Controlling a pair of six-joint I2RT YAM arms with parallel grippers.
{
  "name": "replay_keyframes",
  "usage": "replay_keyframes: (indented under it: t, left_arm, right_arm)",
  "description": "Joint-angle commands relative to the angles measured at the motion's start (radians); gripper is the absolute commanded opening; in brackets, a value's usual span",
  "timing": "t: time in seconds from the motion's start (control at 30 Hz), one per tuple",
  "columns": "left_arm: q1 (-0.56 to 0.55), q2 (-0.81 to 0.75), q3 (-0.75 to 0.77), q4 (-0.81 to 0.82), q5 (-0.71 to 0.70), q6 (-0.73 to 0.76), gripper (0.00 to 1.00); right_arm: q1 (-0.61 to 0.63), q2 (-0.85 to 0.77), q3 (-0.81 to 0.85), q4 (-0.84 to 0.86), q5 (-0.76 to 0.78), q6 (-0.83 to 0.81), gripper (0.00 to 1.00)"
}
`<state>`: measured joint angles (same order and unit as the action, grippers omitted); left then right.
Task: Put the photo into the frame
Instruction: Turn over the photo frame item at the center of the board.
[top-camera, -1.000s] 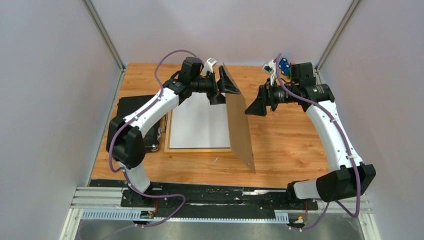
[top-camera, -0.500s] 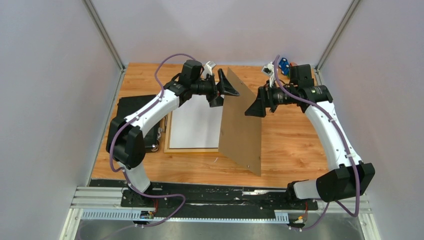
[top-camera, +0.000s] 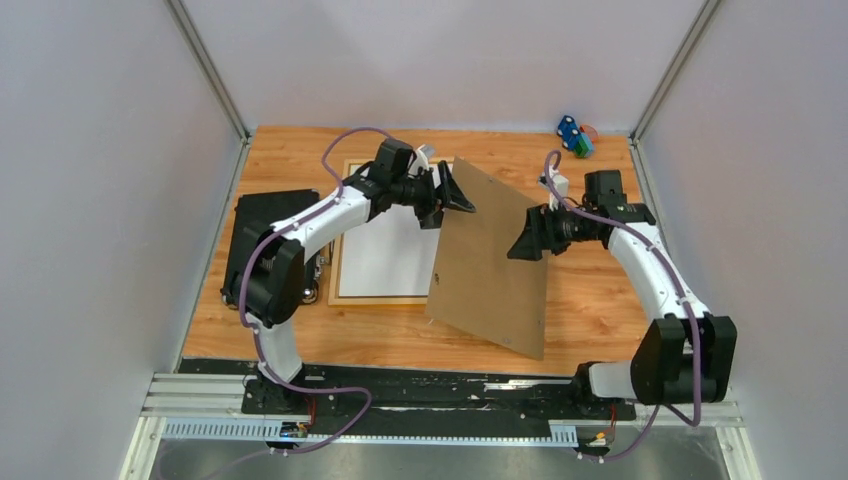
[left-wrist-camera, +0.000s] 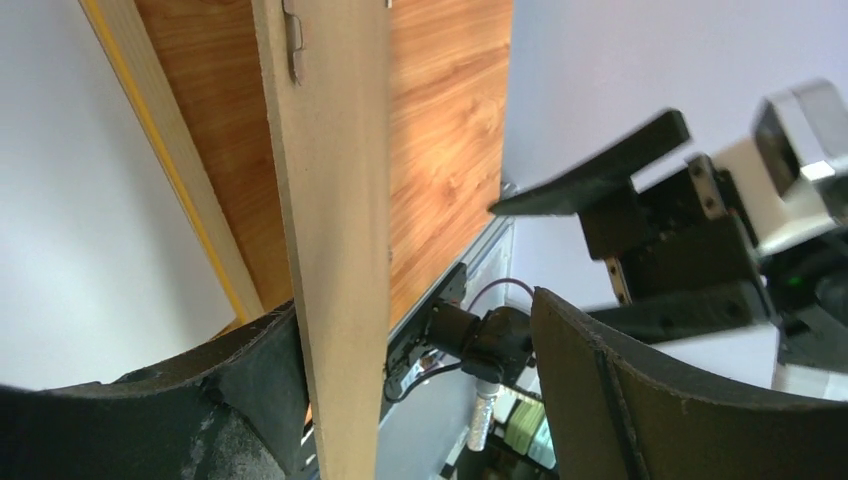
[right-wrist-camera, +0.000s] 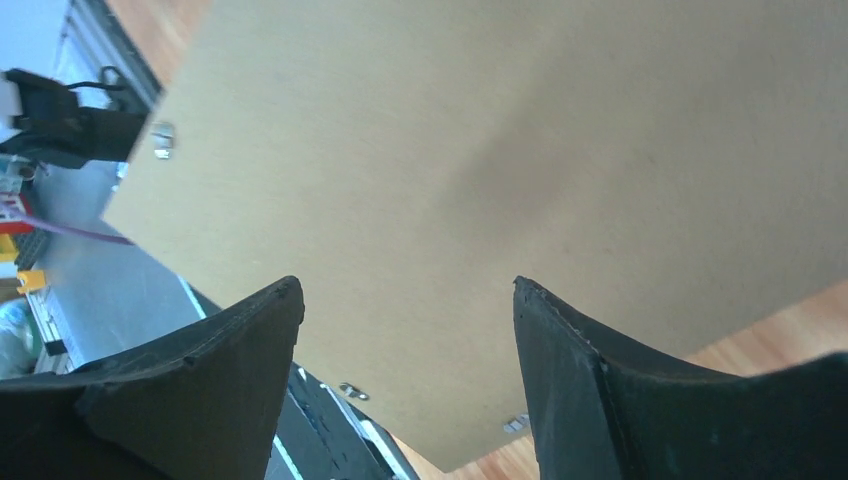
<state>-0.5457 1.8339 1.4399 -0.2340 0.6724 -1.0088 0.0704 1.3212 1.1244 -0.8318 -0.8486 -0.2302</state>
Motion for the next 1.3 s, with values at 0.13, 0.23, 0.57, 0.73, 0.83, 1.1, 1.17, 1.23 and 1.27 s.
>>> replay_keyframes:
  t: [0.13,0.23,0.57,0.73,0.83,1.1,1.17,1.23,1.27]
  left_arm:
    - [-0.037,0.079,-0.024,0.140,0.029,0.015,0.80]
    - [-0.048,0.110,-0.014,0.152,0.041,0.013,0.80]
    - [-0.062,0.197,0.000,0.211,0.067,-0.006,0.82]
    - [-0.064,0.210,0.013,0.211,0.073,-0.005,0.83]
    - [-0.065,0.220,0.014,0.217,0.078,-0.005,0.84]
    - [-0.069,0.242,0.008,0.308,0.115,-0.030,0.80]
    - [-0.072,0.250,0.004,0.345,0.129,-0.045,0.79]
    - [-0.076,0.255,-0.005,0.393,0.142,-0.066,0.78]
    - [-0.078,0.256,-0.016,0.424,0.149,-0.083,0.77]
  right_arm:
    - [-0.291,0.170,-0.099,0.135,0.019,-0.101,0.72]
    - [-0.351,0.238,-0.116,0.137,0.039,-0.108,0.72]
    - [-0.443,0.405,-0.112,0.144,0.142,-0.144,0.73]
    - [-0.503,0.441,-0.105,0.152,0.132,-0.163,0.73]
    - [-0.517,0.450,-0.103,0.151,0.136,-0.170,0.73]
    - [-0.519,0.470,-0.103,0.141,0.088,-0.172,0.73]
    - [-0.519,0.475,-0.101,0.136,0.058,-0.172,0.73]
    - [-0.519,0.487,-0.098,0.124,0.011,-0.177,0.73]
    - [-0.520,0.491,-0.094,0.117,-0.006,-0.179,0.73]
